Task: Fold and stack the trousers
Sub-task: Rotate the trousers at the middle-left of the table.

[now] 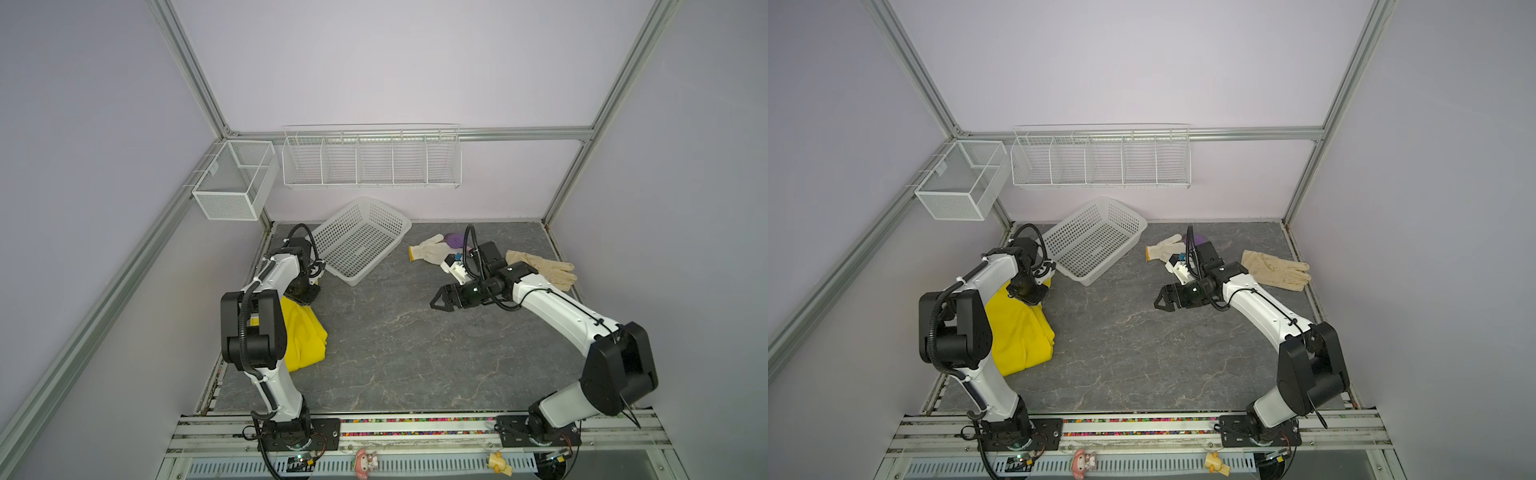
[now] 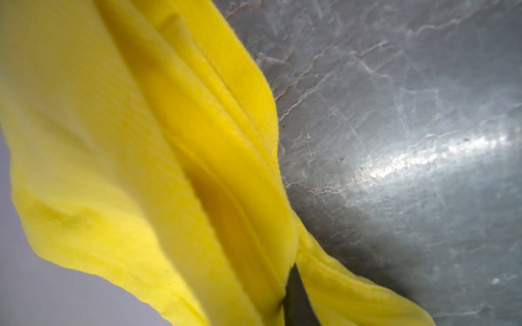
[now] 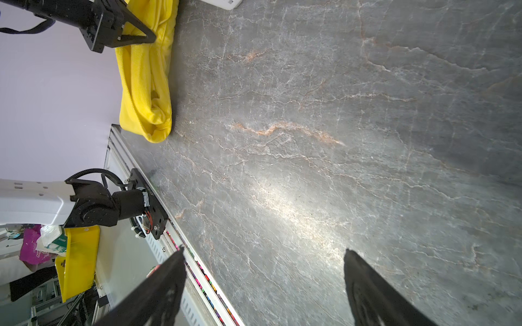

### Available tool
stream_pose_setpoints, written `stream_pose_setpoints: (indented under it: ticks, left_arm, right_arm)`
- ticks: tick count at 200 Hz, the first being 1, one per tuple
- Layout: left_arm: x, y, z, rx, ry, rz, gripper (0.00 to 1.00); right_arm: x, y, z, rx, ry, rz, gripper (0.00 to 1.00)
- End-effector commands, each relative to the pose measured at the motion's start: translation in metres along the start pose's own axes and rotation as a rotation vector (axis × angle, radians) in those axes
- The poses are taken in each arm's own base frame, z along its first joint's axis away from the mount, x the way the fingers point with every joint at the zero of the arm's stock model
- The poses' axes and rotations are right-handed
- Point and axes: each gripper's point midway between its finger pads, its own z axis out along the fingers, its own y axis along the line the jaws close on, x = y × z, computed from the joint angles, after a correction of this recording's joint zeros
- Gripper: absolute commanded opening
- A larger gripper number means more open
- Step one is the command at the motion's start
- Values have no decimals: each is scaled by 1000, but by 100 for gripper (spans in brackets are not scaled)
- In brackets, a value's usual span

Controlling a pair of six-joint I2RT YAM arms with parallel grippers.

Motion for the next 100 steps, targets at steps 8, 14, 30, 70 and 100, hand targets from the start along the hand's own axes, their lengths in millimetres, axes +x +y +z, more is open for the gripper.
stream_pose_setpoints:
  ticks: [8,14,30,70,100]
  left_arm:
    - [-1,3,-1,-29,-9,222,12]
    - [1,2,2,-28,-2,240,11]
    - [4,2,10,-40,8,284,11]
    - [5,22,9,-188,9,387,13]
    - [-10,26,2,-178,-53,321,27]
  right_arm:
    - [0,2,3,-9,2,6,88]
    - [0,2,3,-9,1,4,88]
    - [-1,2,5,-8,-1,4,88]
    - [1,2,10,-7,11,5,88]
    - [0,4,13,-11,7,5,88]
